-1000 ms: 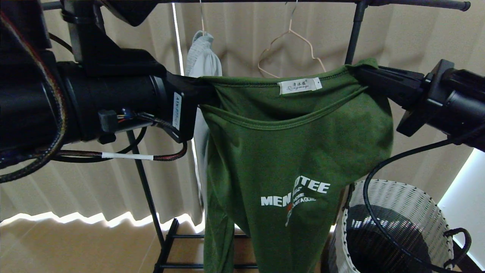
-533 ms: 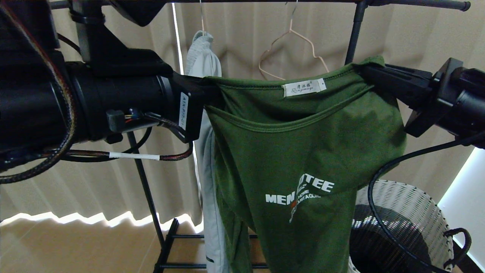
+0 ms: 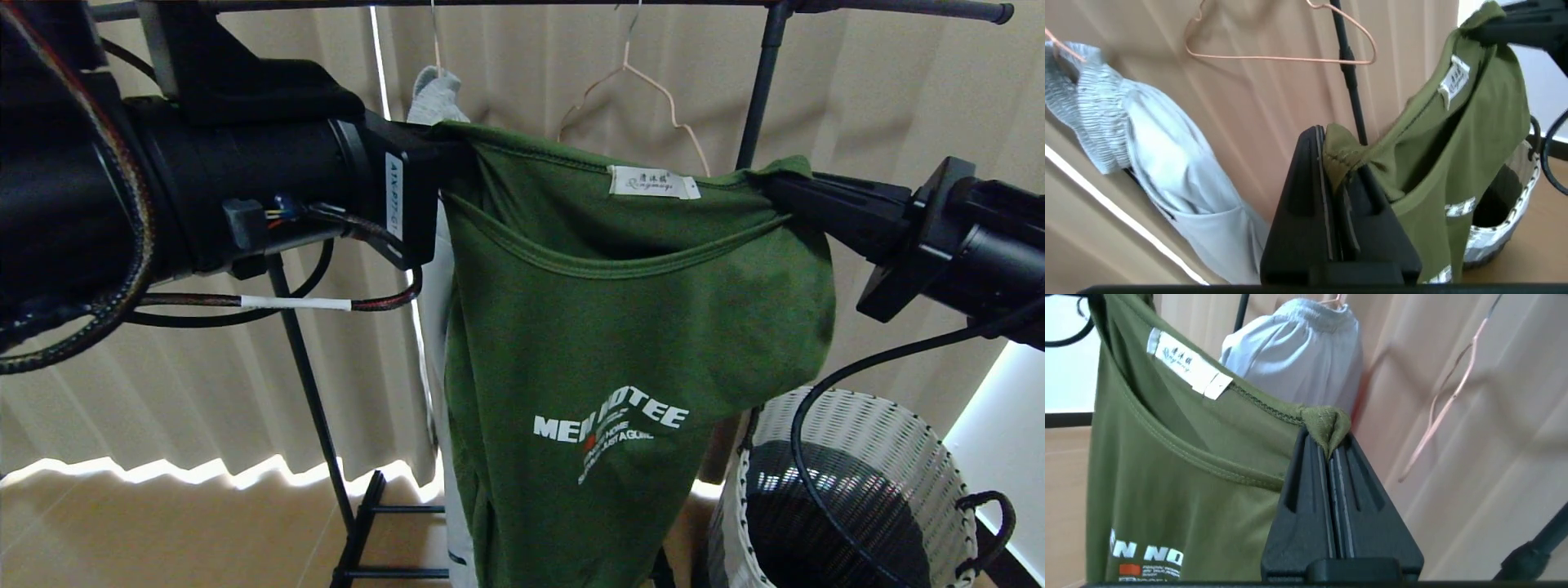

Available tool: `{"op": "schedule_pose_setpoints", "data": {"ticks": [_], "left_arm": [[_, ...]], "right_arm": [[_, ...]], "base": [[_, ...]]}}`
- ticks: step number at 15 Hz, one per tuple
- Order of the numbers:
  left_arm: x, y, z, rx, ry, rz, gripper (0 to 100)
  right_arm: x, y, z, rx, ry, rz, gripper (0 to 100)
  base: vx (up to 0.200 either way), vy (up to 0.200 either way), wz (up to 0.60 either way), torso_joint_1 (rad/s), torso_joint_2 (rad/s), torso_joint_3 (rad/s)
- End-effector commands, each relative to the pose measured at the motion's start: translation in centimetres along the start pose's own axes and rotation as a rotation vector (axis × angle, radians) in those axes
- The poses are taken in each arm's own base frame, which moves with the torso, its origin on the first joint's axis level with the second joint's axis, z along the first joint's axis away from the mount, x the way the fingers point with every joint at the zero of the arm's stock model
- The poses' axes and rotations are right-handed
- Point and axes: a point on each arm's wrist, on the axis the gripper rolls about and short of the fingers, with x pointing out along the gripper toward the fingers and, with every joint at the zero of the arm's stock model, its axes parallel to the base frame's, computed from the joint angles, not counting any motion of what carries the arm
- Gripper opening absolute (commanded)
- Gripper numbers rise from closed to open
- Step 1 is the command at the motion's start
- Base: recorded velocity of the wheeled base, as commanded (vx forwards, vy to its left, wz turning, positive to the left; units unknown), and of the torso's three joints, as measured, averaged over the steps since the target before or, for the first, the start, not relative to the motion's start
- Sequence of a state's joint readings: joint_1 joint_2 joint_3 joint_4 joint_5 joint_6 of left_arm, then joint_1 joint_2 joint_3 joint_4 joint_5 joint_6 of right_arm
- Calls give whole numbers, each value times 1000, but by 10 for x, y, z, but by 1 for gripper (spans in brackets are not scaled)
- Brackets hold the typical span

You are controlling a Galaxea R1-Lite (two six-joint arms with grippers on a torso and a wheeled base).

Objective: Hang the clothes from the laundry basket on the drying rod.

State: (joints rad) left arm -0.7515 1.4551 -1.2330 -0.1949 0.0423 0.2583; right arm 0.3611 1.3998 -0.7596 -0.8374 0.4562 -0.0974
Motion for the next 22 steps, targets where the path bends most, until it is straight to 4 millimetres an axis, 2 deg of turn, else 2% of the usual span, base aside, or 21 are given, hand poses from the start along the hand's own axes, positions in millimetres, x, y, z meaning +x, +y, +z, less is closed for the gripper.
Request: {"op": "schedule_pose_setpoints", "data": {"ticks": [1,9,10,16,22], "left_arm": [[0,0,0,-1,0,0,0],[0,0,-1,1,4,1,0],[0,0,-1,1,4,1,0],[1,2,-7,2,44,44,0],[4,17,-18,4,109,140,0]], "right_arm": [[0,0,-2,2,5,2,0],[0,1,-5,14,36,2,0],[0,1,-5,14,36,2,100],[-16,10,-10,23,39,16,100],[-19,17,-14,21,27,37,100]], "base": [[0,0,0,0,0,0],[0,0,0,0,0,0],[0,0,0,0,0,0],[0,0,0,0,0,0],[0,0,0,0,0,0]]}}
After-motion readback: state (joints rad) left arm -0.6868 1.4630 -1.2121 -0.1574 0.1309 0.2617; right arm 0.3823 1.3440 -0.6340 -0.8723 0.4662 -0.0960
